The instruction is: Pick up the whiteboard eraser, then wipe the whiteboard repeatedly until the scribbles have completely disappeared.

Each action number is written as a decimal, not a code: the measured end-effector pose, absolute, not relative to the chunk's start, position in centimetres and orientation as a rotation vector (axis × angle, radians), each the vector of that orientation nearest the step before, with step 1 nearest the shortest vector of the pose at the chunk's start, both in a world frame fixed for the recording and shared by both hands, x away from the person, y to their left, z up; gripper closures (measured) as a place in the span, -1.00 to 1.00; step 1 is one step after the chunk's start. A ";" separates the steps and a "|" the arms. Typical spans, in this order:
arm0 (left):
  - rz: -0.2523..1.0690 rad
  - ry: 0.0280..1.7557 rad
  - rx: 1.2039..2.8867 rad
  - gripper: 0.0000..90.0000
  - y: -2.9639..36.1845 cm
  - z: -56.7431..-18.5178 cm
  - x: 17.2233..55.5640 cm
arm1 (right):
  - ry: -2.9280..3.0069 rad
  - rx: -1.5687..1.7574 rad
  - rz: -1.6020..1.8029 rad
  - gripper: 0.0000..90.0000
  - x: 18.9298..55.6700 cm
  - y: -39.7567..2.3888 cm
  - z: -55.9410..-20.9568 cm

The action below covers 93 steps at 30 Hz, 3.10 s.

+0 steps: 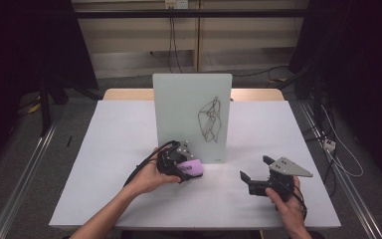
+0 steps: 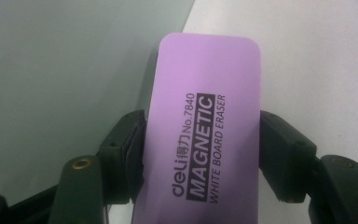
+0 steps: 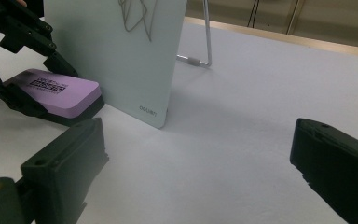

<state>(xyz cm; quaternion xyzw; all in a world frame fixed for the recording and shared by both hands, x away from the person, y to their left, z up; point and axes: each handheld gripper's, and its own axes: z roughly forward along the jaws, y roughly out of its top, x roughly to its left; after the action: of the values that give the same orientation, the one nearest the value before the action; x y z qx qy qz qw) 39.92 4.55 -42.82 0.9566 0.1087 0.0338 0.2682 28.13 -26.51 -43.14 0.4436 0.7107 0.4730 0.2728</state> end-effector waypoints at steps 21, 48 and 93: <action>0.126 0.346 2.478 -0.10 5.4 -41.5 39.4 | 1.908 1.206 1.283 -0.93 28.2 -26.5 -43.2; 0.257 0.406 2.227 -0.10 8.3 -38.8 38.0 | 1.893 1.221 1.290 -0.94 28.1 -26.9 -43.1; 0.583 0.286 1.995 -0.10 5.0 -32.9 37.8 | 1.907 1.207 1.281 -0.94 28.1 -26.7 -43.2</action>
<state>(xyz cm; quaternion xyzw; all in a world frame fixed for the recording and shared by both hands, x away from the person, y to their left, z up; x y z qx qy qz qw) 37.80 5.00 -32.86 0.8245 0.1180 0.2409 0.4983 28.07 -26.70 -43.17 0.4480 0.7075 0.4754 0.2699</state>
